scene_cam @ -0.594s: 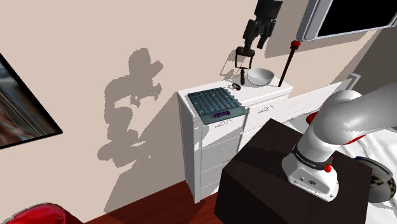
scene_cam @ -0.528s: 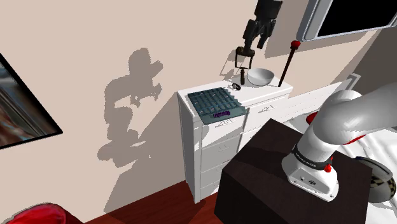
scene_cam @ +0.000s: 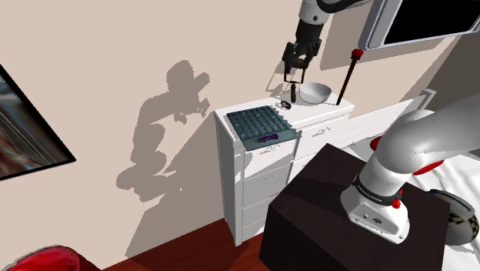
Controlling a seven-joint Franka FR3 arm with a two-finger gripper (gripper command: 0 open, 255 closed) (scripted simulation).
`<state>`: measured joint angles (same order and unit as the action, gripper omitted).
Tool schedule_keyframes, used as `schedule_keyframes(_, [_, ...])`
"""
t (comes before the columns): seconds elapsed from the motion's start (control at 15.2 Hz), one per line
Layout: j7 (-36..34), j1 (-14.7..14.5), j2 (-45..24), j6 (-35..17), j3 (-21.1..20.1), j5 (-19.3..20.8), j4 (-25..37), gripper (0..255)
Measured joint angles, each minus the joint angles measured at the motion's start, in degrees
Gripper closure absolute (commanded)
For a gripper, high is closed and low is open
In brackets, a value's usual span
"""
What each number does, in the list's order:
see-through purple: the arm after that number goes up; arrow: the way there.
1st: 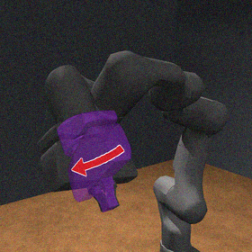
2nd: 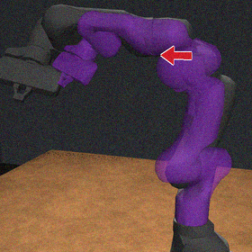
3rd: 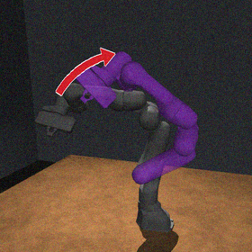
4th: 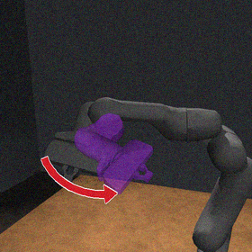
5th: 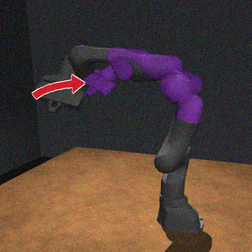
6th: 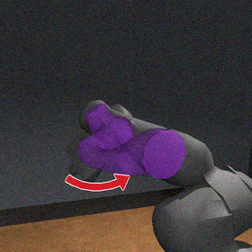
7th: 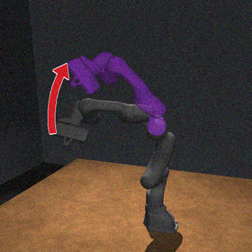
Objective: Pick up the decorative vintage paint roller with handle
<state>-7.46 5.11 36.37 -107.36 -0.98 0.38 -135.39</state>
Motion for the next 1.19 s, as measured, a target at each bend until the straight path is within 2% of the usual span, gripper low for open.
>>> schedule_keyframes(0.46, [-5.4, 4.9, -8.5, -14.1, -0.5, 5.7, -3.2, 0])
schedule_keyframes(1.19, [-17.9, 13.8, -25.4, -30.8, -0.3, 18.7, 0.2, 0])
